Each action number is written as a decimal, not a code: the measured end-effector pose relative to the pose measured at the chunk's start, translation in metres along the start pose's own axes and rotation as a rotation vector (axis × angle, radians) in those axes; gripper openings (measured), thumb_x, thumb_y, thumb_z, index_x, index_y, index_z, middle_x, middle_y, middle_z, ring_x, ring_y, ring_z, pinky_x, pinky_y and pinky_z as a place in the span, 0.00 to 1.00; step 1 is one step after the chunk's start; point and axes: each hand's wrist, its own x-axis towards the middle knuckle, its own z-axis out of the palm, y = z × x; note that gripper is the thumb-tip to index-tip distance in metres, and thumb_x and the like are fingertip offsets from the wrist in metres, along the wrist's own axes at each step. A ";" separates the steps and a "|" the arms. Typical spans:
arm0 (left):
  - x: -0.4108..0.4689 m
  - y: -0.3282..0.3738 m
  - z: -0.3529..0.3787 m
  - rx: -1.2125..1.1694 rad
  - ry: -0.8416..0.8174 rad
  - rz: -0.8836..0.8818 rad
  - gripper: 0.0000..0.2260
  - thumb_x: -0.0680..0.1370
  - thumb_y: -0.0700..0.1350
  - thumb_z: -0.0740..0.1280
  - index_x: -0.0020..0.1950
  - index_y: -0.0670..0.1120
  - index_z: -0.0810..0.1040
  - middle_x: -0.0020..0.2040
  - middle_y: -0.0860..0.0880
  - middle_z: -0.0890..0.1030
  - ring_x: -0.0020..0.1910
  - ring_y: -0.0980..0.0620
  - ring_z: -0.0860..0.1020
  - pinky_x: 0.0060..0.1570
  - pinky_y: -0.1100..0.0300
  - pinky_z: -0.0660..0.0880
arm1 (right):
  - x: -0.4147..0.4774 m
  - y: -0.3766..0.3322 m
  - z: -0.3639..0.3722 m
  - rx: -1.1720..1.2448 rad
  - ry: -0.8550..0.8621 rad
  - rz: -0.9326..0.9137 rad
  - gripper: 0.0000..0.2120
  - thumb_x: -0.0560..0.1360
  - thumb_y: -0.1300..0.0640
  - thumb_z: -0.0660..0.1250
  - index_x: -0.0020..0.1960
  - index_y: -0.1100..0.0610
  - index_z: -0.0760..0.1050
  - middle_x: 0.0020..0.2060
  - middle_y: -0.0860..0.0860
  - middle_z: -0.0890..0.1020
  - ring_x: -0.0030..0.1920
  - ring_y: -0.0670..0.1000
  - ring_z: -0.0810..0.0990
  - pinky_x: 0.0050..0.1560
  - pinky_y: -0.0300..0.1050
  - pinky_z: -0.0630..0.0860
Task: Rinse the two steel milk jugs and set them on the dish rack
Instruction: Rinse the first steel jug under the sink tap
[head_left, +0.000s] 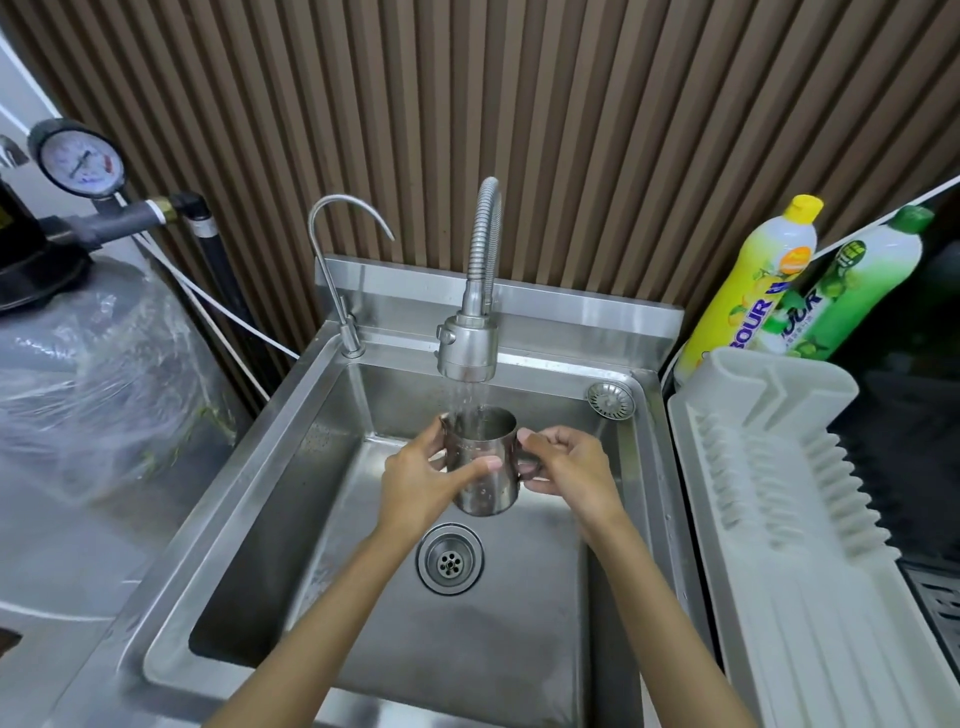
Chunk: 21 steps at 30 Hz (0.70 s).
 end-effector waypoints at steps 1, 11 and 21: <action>0.002 -0.002 0.002 -0.021 -0.019 -0.007 0.32 0.58 0.58 0.77 0.61 0.56 0.76 0.52 0.54 0.82 0.52 0.57 0.81 0.54 0.64 0.75 | 0.000 0.000 -0.001 -0.015 0.013 -0.016 0.08 0.73 0.57 0.68 0.36 0.58 0.74 0.34 0.55 0.80 0.34 0.50 0.79 0.42 0.44 0.80; 0.023 -0.007 0.007 -0.191 -0.075 0.035 0.27 0.62 0.35 0.77 0.55 0.55 0.74 0.49 0.59 0.82 0.48 0.64 0.80 0.49 0.76 0.73 | 0.007 0.010 0.003 0.073 -0.004 -0.127 0.09 0.72 0.61 0.68 0.34 0.56 0.72 0.56 0.50 0.82 0.58 0.49 0.80 0.64 0.51 0.73; 0.017 0.005 -0.011 0.024 0.061 0.170 0.34 0.61 0.43 0.79 0.66 0.50 0.72 0.52 0.53 0.78 0.48 0.65 0.75 0.44 0.84 0.65 | 0.010 0.012 0.017 0.325 -0.129 -0.020 0.11 0.76 0.63 0.63 0.35 0.57 0.68 0.58 0.55 0.80 0.55 0.53 0.79 0.57 0.41 0.75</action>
